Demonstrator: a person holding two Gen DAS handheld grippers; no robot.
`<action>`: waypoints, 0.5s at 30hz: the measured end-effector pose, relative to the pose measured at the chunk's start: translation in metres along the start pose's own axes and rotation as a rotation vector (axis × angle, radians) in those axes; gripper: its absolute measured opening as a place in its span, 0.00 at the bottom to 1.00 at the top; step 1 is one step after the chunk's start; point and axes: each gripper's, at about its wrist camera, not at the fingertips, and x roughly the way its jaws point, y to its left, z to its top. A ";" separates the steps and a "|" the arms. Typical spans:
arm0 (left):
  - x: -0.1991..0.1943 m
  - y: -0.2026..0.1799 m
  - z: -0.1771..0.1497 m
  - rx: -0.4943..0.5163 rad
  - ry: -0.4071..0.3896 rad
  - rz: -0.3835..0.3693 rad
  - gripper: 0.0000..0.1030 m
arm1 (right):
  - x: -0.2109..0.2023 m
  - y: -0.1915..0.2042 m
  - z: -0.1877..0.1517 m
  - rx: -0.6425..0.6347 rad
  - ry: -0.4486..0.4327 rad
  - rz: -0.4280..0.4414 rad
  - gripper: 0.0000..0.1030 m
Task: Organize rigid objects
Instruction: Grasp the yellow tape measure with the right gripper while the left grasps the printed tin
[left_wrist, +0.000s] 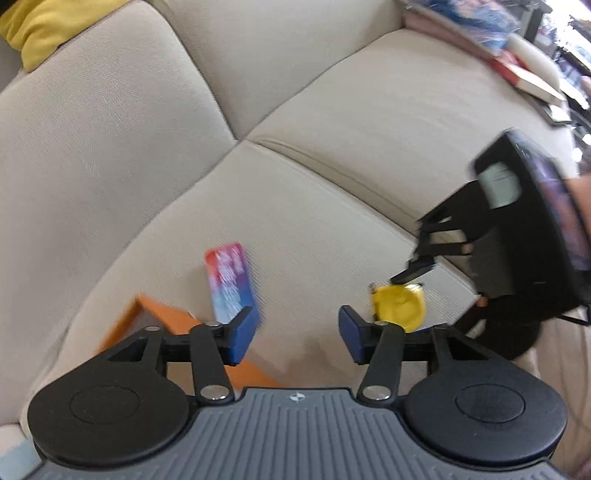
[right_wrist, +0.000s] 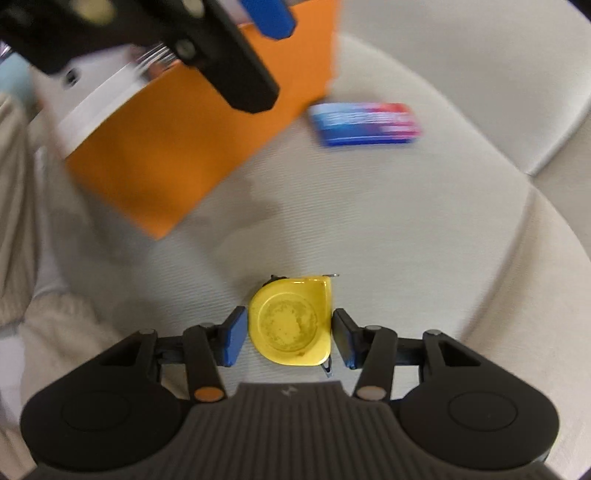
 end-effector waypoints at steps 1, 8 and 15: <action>0.008 0.003 0.010 0.000 0.017 0.008 0.66 | -0.002 -0.009 0.001 0.022 -0.009 -0.013 0.50; 0.080 0.024 0.055 -0.019 0.208 0.123 0.69 | 0.000 -0.051 0.008 0.152 -0.077 -0.030 0.50; 0.126 0.051 0.062 -0.159 0.328 0.086 0.69 | 0.014 -0.065 0.006 0.177 -0.101 0.026 0.50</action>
